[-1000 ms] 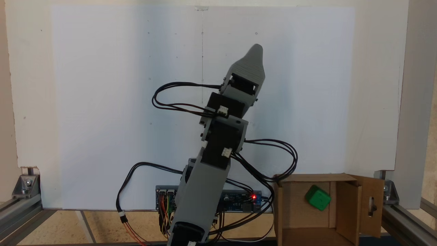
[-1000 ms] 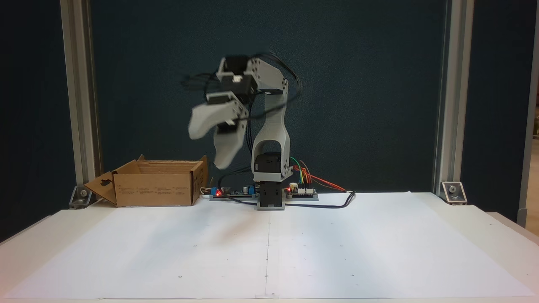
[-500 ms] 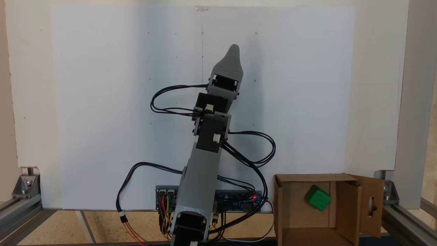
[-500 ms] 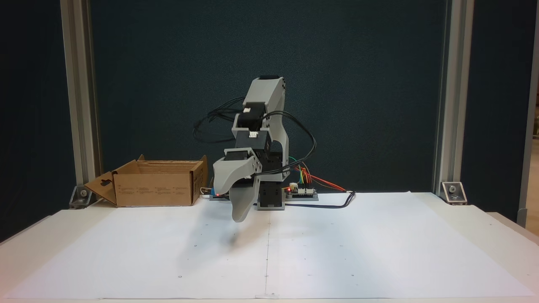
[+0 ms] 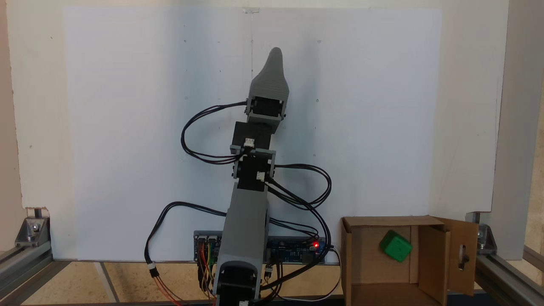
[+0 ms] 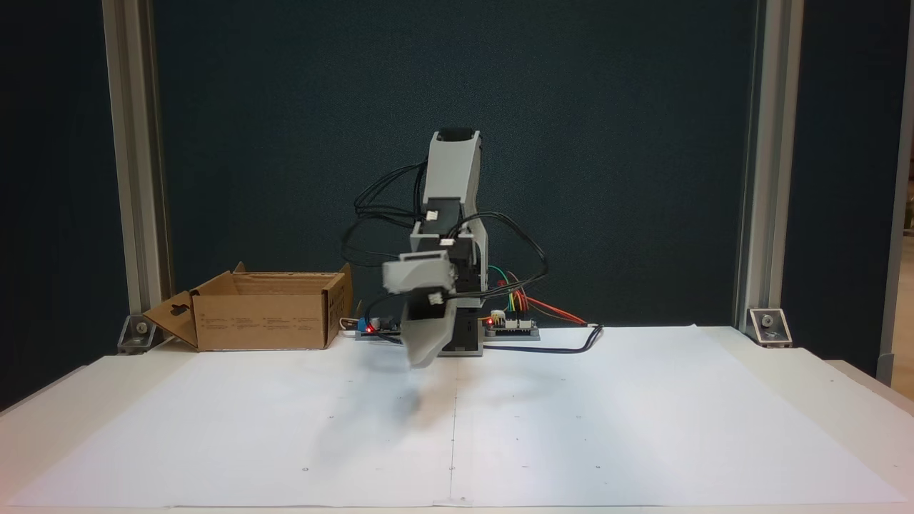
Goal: Grasp a green dice and put it in the bin.
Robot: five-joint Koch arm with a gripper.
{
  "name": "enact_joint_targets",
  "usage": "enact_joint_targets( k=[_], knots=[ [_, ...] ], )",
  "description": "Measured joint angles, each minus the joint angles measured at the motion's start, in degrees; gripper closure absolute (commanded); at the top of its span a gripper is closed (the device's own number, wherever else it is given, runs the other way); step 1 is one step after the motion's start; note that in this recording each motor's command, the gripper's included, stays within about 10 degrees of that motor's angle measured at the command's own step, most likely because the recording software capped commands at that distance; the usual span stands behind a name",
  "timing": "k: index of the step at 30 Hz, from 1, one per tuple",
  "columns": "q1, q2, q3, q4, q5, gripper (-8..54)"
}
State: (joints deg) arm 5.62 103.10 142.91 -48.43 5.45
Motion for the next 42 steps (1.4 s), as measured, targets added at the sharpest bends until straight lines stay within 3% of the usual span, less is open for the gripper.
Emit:
enact_joint_targets(
  k=[16, 42],
  knots=[
    [-2.2, 11.78, 13.62, -34.89, 0.0, 2.0],
    [-3.25, 18.98, 23.12, -36.3, 0.0, 2.3]
  ],
)
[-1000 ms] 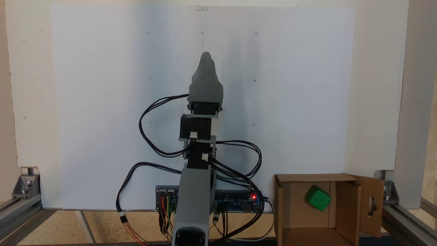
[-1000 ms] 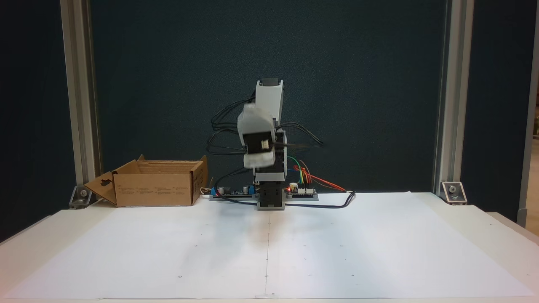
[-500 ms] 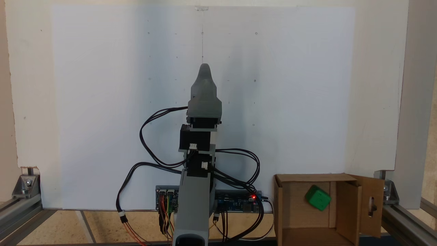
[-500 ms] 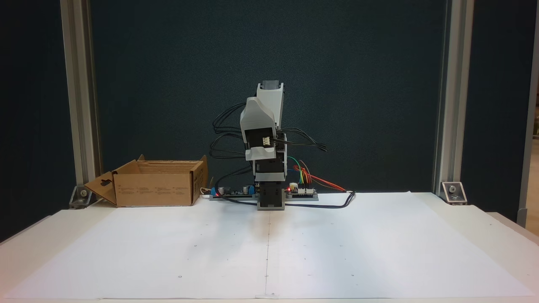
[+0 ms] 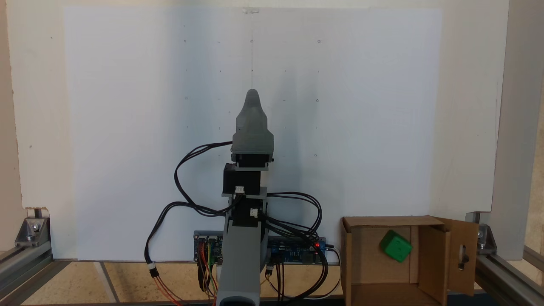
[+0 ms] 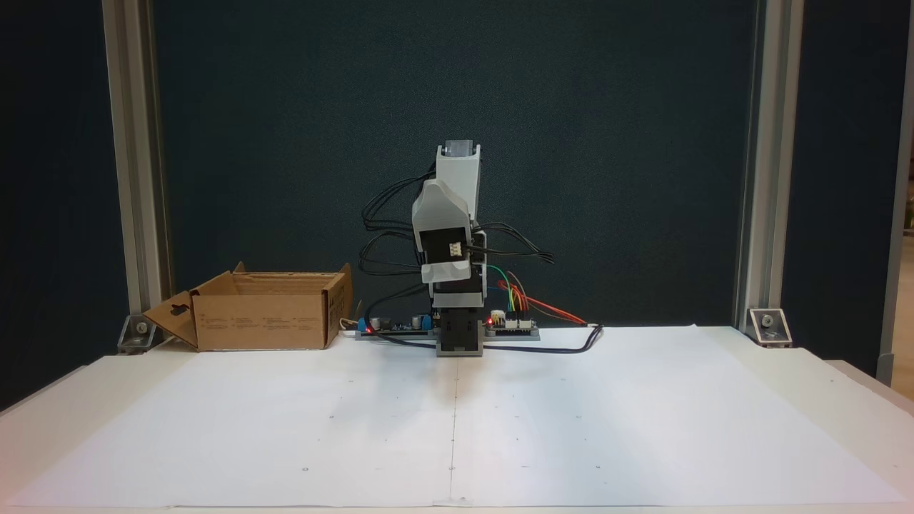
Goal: Grasp a green dice and put it in the bin.
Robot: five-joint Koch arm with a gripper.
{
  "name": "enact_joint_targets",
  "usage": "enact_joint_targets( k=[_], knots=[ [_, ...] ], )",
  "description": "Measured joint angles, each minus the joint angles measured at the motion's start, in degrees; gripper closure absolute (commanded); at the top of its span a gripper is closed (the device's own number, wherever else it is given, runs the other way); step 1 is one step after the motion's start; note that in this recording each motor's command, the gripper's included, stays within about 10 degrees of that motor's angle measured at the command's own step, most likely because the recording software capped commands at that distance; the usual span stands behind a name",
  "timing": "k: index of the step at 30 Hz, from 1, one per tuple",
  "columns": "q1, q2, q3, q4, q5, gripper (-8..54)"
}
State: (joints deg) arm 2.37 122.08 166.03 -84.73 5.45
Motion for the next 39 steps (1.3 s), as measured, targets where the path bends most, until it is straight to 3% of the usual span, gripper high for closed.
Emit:
enact_joint_targets(
  k=[39],
  knots=[
    [-0.62, -1.23, 4.39, -2.29, 0.0, 2.4]
  ],
)
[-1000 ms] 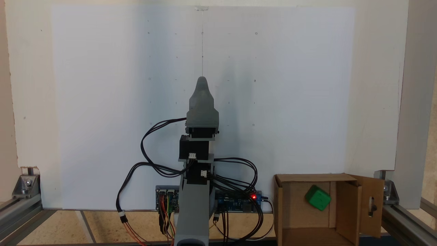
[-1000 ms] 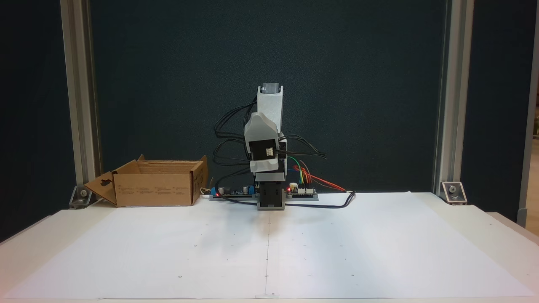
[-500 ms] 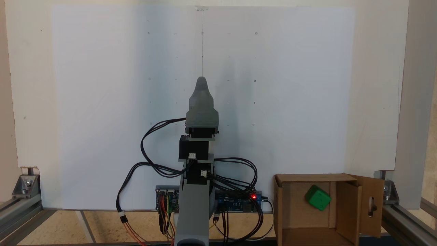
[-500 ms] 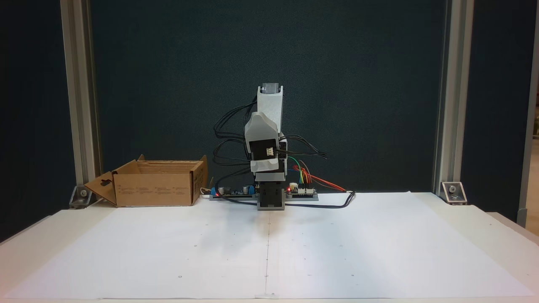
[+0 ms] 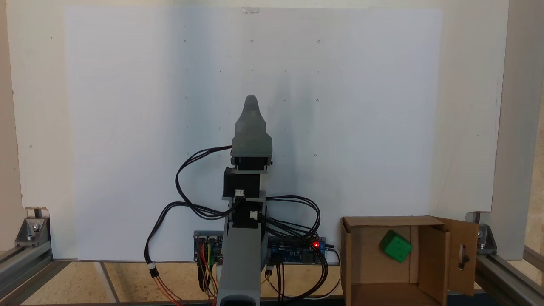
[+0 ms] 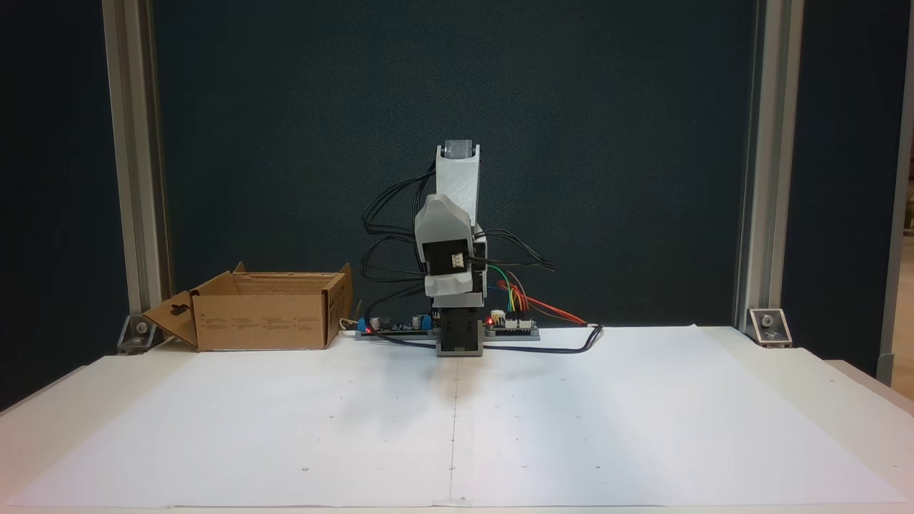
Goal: Grasp a green dice and put it in the bin.
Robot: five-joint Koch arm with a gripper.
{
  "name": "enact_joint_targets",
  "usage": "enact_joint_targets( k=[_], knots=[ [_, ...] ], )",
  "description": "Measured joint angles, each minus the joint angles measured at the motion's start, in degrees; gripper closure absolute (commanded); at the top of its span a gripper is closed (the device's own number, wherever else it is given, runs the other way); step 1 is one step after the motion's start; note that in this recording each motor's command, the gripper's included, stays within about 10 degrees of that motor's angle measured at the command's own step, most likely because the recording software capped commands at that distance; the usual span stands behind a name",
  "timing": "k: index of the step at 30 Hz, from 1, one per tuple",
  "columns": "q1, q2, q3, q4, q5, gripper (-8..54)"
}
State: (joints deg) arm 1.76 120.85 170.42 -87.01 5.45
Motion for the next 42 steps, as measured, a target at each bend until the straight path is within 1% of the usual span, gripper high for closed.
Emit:
enact_joint_targets(
  k=[7, 42],
  knots=[
    [-0.26, -4.13, 0.0, 0.0, 0.0, 2.3],
    [-1.41, -4.13, 1.85, 0.18, 0.0, 2.2]
  ],
)
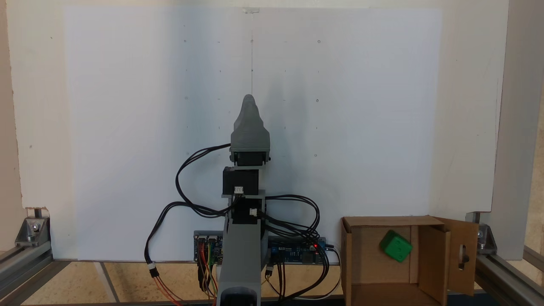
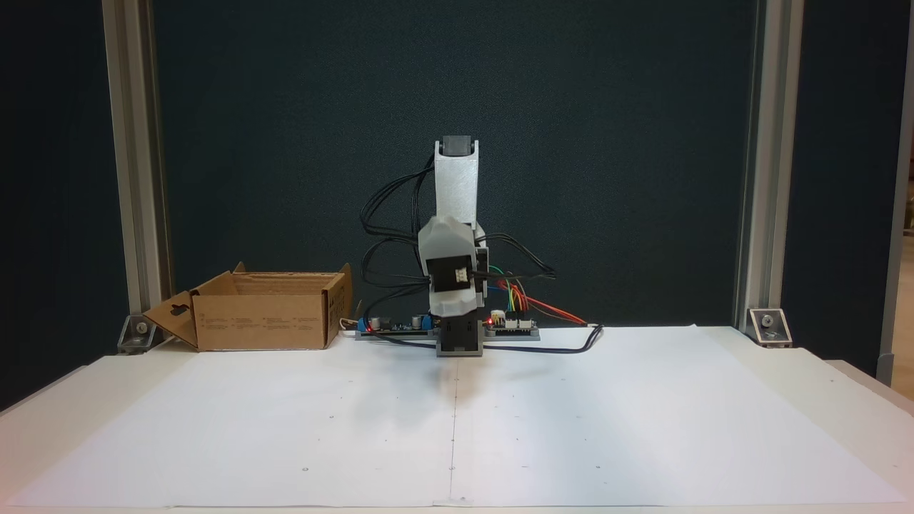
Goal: Grasp a green dice and put it in the bin.
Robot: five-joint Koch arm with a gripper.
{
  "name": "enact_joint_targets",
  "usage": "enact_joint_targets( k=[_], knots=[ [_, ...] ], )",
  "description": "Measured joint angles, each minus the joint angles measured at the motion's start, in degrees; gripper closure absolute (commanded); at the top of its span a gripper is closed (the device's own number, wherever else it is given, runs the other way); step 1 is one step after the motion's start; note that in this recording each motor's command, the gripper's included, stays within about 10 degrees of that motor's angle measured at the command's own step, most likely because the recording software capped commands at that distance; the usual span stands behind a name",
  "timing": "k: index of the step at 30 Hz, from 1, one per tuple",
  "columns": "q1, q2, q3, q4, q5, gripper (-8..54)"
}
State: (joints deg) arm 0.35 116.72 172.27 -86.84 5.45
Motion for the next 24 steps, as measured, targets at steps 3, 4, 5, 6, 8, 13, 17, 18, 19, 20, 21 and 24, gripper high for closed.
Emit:
enact_joint_targets(
  k=[3, 4, 5, 6, 8, 13, 17, 18, 19, 20, 21, 24],
  knots=[
    [0.26, 0.0, 1.05, 0.0, 0.0, 2.2],
    [0.35, 0.0, 1.32, 0.0, 0.0, 2.2],
    [0.44, 0.0, 1.41, 0.0, 0.0, 2.2],
    [0.53, 0.09, 1.49, 0.0, 0.0, 2.2],
    [0.62, 0.18, 1.85, 0.0, 0.09, 2.2],
    [0.7, 2.64, 2.99, 0.0, 0.09, 2.2],
    [0.7, 3.08, 3.52, 0.0, 0.09, 2.0],
    [0.7, 3.08, 3.6, 0.0, 0.09, 1.9],
    [0.79, 3.16, 3.6, 0.0, 0.09, 1.8],
    [0.79, 3.25, 3.6, 0.0, 0.09, 1.5],
    [0.79, 3.25, 3.69, 0.0, 0.09, 1.3],
    [0.79, 3.34, 3.96, 0.0, 0.09, 1.3]
  ],
)
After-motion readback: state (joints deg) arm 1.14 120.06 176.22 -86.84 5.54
